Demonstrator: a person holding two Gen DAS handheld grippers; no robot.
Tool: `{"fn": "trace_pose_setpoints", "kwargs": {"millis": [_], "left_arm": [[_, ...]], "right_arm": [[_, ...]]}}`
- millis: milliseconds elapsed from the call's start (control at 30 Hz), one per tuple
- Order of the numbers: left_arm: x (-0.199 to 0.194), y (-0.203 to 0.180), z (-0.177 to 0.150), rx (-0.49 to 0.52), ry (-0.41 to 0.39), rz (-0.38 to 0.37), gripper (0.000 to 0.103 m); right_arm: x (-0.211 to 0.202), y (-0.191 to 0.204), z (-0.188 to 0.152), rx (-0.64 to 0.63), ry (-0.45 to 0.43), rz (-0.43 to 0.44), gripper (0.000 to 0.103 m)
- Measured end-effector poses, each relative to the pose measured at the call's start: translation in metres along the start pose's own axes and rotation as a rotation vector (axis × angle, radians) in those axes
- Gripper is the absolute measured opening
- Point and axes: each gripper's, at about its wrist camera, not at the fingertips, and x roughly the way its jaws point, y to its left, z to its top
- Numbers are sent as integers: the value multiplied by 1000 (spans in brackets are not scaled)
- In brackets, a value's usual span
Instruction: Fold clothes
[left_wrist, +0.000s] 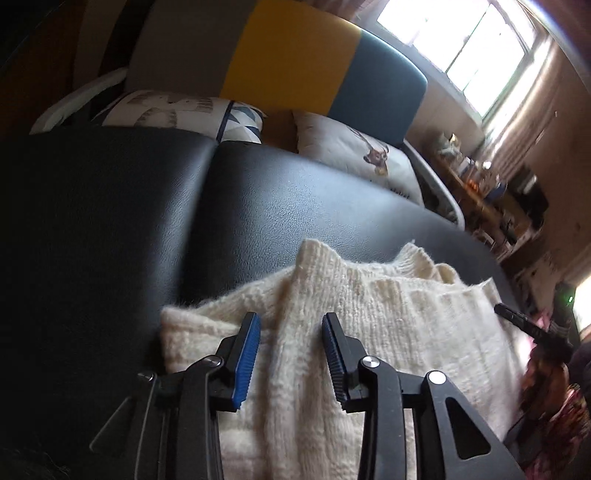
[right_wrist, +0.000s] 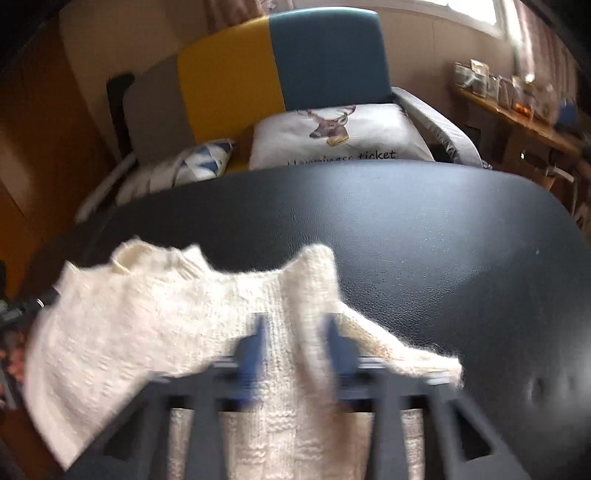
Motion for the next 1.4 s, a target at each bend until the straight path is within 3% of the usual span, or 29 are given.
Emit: {"fn": "trace_pose_setpoints", "kwargs": {"millis": [100, 167, 300, 400, 467, 533, 667, 867, 1033, 1333, 1400], "left_arm": [[4, 3, 1, -22, 19, -5, 21], [0, 3, 1, -5, 15, 2, 6], [-10, 2, 2, -5, -26, 23, 6], [-12, -8, 1, 47, -56, 73, 8], [-10, -10, 2, 50, -46, 101, 28], [-5, -8, 4, 33, -10, 116, 29], [-3, -1, 7, -36, 7, 54, 36], [-1, -7, 8, -41, 4, 60, 37], [-6, -19, 5, 17, -42, 123, 38], [3, -31, 2, 92, -11, 171, 41], [5, -35, -1, 123, -18, 199, 33]], "right_arm": [[0, -6, -4, 52, -10, 4, 8], [-5, -12, -6, 80, -29, -1, 8], [-19, -21, -4, 127, -88, -26, 7], [-19, -28, -6, 170, -84, -21, 7], [-15, -30, -10, 190, -76, -7, 7], [-13, -29, -12, 191, -77, -5, 7], [-9, -29, -16, 194, -77, 0, 7], [-4, -28, -23, 198, -77, 8, 7], [1, -27, -28, 201, -78, 13, 8], [2, -28, -29, 202, -85, 17, 8], [2, -27, -29, 200, -86, 13, 8]]}}
